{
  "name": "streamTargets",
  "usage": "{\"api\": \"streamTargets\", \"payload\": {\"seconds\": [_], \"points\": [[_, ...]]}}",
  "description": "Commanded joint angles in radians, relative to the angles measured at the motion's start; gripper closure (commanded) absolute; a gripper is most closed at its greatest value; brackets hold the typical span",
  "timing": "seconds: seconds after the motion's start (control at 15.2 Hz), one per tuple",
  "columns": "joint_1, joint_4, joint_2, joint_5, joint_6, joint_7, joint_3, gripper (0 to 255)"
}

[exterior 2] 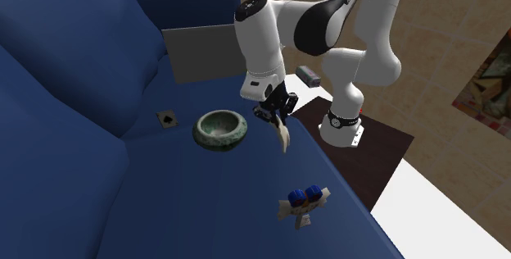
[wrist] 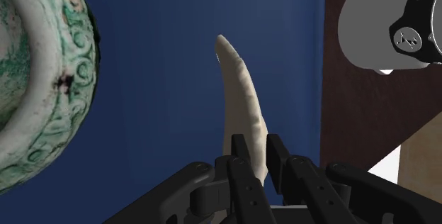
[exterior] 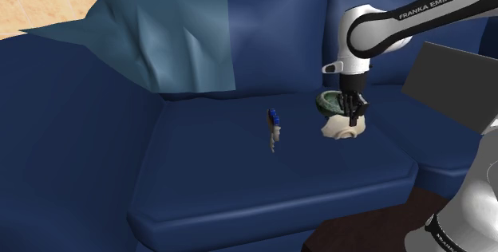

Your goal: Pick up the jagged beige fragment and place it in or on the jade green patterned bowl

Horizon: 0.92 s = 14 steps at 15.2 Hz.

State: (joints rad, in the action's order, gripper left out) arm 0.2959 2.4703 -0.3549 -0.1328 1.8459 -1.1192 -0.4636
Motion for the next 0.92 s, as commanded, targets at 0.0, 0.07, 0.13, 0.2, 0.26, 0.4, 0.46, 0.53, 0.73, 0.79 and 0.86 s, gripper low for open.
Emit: {"api": "streamTargets", "payload": {"seconds": [0.0, 0.07, 0.13, 0.2, 0.26, 0.4, 0.46, 0.53, 0.73, 0.79, 0.86], "points": [[-0.001, -0.018, -0.015, -0.002, -0.032, 0.003, 0.005, 255], [-0.002, -0.027, -0.021, -0.002, -0.047, 0.005, 0.007, 255], [-0.002, -0.036, -0.027, -0.002, -0.062, 0.006, 0.01, 255], [-0.002, -0.045, -0.032, -0.003, -0.077, 0.008, 0.012, 255], [-0.002, -0.055, -0.038, -0.003, -0.091, 0.009, 0.015, 255], [-0.002, -0.074, -0.048, -0.002, -0.12, 0.011, 0.019, 255], [-0.002, -0.084, -0.052, -0.002, -0.134, 0.012, 0.022, 255], [-0.002, -0.094, -0.056, -0.002, -0.149, 0.014, 0.024, 255], [-0.001, -0.126, -0.067, 0.0, -0.191, 0.016, 0.031, 255], [-0.001, -0.137, -0.07, 0.0, -0.205, 0.017, 0.033, 255], [-0.001, -0.148, -0.073, 0.001, -0.219, 0.018, 0.035, 255]]}}
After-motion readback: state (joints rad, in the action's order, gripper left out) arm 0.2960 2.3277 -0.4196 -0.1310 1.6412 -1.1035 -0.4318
